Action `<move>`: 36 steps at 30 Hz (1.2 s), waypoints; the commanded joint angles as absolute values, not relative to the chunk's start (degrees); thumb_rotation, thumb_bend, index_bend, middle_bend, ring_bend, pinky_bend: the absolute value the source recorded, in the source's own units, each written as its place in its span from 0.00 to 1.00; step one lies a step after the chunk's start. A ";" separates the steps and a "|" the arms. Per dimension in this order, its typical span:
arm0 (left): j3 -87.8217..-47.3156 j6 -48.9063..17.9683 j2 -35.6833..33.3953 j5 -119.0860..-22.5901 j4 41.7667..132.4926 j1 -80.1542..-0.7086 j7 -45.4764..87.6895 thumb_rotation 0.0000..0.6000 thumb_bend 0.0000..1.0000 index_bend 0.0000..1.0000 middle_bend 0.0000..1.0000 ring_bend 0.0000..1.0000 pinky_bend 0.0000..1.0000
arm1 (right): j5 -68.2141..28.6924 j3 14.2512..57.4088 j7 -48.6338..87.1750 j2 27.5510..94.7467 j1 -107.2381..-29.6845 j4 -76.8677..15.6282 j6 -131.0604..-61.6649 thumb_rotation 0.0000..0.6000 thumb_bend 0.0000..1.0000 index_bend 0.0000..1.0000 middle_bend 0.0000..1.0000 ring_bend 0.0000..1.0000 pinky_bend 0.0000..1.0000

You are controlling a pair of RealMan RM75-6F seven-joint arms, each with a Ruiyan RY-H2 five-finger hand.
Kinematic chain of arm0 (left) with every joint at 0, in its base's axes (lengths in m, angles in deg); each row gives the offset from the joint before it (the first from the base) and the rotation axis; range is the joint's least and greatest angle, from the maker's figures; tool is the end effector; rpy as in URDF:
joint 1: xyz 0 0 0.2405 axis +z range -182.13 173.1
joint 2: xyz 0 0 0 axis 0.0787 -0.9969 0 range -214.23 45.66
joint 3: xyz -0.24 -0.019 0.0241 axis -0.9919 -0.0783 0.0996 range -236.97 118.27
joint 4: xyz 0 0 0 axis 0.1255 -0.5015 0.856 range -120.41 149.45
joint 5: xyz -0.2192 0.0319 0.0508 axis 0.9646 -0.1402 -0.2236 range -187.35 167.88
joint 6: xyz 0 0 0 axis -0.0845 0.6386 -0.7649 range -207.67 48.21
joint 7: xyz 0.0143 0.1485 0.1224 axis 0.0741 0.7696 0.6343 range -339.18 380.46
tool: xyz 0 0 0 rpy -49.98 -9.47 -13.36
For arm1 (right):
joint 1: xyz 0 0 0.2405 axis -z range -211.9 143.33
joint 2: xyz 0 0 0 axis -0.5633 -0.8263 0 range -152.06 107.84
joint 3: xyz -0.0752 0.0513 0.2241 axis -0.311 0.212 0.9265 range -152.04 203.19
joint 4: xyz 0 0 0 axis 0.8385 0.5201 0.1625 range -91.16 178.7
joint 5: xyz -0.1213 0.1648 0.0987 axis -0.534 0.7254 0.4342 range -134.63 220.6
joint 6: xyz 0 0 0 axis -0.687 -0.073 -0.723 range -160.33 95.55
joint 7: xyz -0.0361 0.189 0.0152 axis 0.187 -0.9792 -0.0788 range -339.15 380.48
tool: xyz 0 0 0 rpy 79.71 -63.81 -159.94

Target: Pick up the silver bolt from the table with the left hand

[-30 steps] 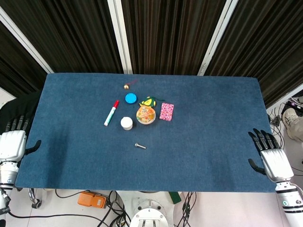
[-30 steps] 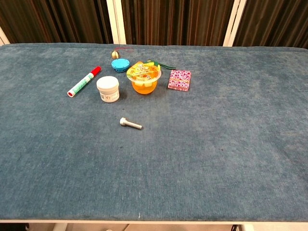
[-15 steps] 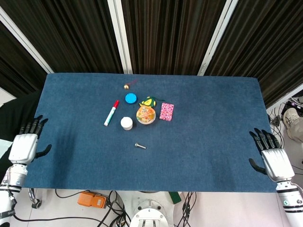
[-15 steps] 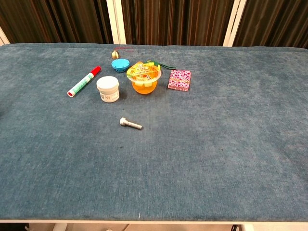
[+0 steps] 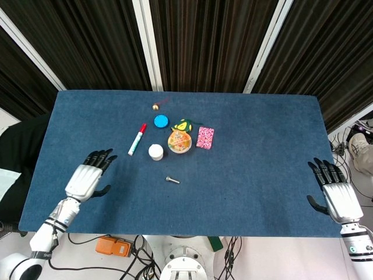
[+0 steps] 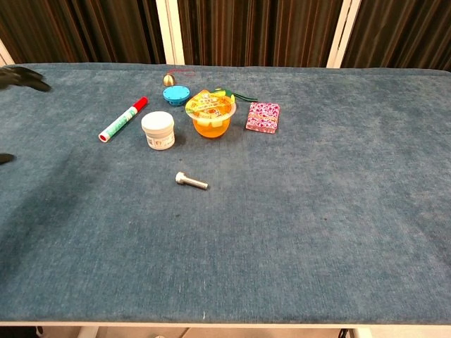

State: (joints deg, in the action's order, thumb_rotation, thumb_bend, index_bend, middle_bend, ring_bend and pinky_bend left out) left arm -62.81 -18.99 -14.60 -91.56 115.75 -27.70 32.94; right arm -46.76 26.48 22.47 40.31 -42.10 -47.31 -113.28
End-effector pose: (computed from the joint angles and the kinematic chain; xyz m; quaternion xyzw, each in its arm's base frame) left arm -0.2005 0.2878 0.0207 -0.7402 -0.3985 -0.3482 0.4148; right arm -0.2993 -0.2375 0.1249 0.6577 -0.3611 0.3571 0.5563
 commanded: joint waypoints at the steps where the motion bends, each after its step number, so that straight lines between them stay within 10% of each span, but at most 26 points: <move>1: -64.01 -22.25 -11.20 -89.01 116.87 -30.96 36.77 1.00 0.26 0.15 0.00 0.00 0.07 | -46.46 26.59 22.11 40.29 -42.18 -47.43 -113.04 1.00 0.46 0.03 0.08 0.07 0.13; 36: -66.71 -29.50 10.00 -62.71 109.80 -50.63 59.93 1.00 0.34 0.34 0.01 0.00 0.07 | -46.85 26.34 21.29 40.07 -42.83 -47.11 -112.01 1.00 0.46 0.03 0.08 0.07 0.13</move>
